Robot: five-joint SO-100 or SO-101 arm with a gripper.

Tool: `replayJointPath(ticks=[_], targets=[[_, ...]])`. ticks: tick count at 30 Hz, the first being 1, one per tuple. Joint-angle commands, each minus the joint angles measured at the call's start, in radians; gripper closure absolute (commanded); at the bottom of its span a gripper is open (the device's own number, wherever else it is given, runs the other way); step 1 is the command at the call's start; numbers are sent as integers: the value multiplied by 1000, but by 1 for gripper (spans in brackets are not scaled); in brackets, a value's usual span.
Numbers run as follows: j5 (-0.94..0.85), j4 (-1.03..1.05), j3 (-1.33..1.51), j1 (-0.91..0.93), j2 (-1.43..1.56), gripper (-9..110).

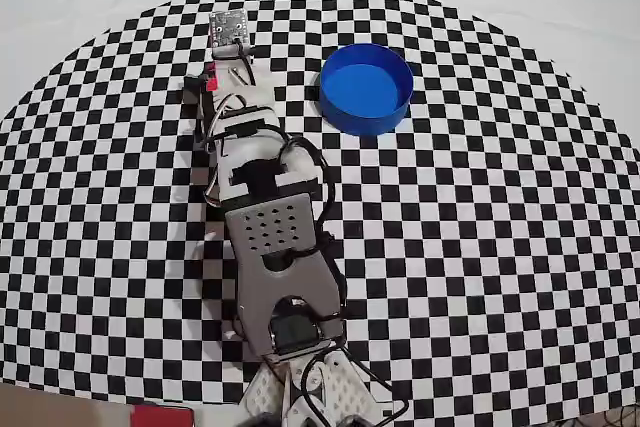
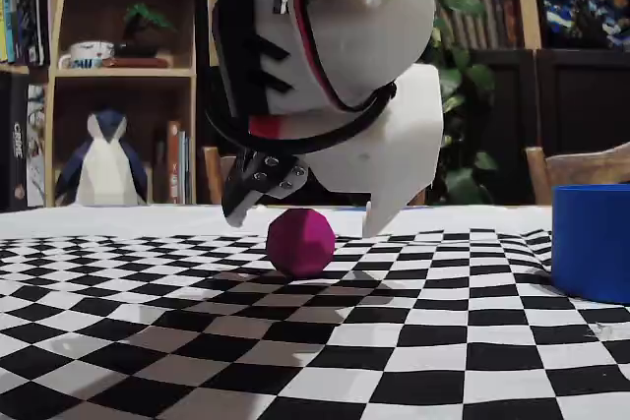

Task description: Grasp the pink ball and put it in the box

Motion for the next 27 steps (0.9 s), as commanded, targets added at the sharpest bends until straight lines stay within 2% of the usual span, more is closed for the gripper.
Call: replayJointPath(ticks=[1, 27], targets=[[-9, -14, -38, -12, 3, 69], [-15, 18, -106, -20, -46, 69]])
